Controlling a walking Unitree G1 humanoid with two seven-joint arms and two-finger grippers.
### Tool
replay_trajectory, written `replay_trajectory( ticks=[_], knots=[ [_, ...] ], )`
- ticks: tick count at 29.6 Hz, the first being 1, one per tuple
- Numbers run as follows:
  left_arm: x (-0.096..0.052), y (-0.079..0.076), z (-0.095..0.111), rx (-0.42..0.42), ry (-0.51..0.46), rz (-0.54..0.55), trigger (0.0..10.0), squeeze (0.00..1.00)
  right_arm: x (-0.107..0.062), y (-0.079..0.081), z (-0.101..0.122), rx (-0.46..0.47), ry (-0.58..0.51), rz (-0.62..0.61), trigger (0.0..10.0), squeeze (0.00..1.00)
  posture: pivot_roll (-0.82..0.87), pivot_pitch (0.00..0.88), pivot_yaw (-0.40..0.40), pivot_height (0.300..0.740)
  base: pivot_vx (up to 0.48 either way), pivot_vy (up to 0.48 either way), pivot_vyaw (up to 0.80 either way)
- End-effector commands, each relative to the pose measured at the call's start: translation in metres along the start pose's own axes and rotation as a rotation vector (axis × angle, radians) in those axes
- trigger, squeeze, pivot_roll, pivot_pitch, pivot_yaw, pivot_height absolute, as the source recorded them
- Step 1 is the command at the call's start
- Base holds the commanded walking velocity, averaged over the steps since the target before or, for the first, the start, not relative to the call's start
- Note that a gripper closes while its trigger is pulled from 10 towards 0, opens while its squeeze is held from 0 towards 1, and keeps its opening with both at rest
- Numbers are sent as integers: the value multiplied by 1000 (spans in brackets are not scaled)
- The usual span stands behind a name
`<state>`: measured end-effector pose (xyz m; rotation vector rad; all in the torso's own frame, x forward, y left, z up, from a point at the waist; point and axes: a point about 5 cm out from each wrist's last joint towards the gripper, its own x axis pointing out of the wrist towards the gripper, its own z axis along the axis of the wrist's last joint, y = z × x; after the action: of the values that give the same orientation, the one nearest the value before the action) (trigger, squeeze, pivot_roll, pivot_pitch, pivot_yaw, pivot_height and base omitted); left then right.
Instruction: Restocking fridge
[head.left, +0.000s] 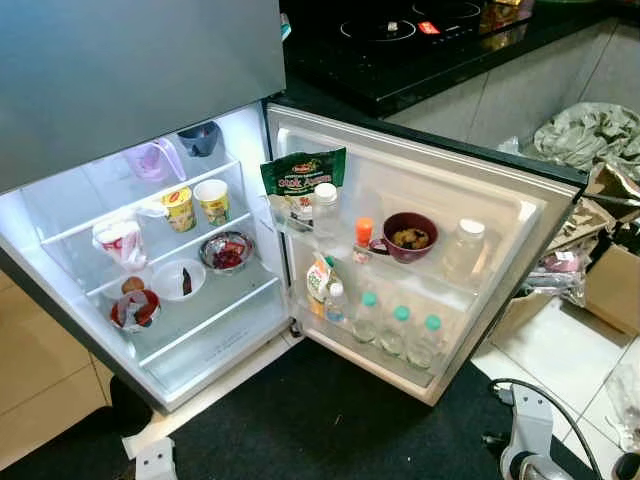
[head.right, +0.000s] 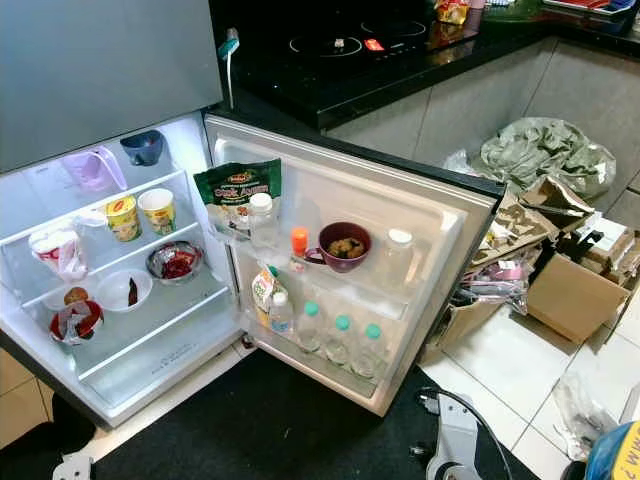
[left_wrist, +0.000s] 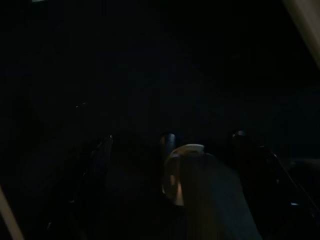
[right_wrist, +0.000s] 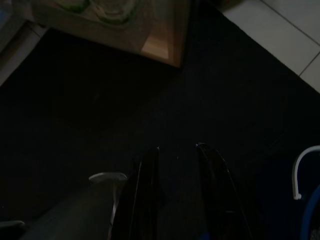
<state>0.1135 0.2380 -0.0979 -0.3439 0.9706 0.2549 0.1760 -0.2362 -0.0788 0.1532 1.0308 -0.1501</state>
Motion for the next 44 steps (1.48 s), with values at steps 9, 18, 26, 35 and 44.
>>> replay_trajectory(
  ticks=[9,18,26,35,44],
  knots=[
    [3,-17,-13,-12,50,-28,10000,0,0,-3,-1,-75,27,-21,10000,0,-24,0,-20,740,0,0,-88],
    [4,-15,-2,-13,24,-37,10000,0,-2,-12,7,-14,-13,-46,10000,0,-38,0,13,740,0,0,-614],
    [3,-5,4,-21,10,-3,10000,0,0,3,-5,-74,30,-3,10000,0,-22,0,2,740,0,0,0],
    [-2,-4,-17,-20,69,6,10000,0,-2,-7,-10,-136,70,-17,10000,0,-52,0,-4,740,0,0,-174],
    [-4,-1,-20,-30,63,11,10000,0,-6,-19,-23,-196,112,-37,10000,0,-45,0,-2,740,0,0,-788]
  ],
)
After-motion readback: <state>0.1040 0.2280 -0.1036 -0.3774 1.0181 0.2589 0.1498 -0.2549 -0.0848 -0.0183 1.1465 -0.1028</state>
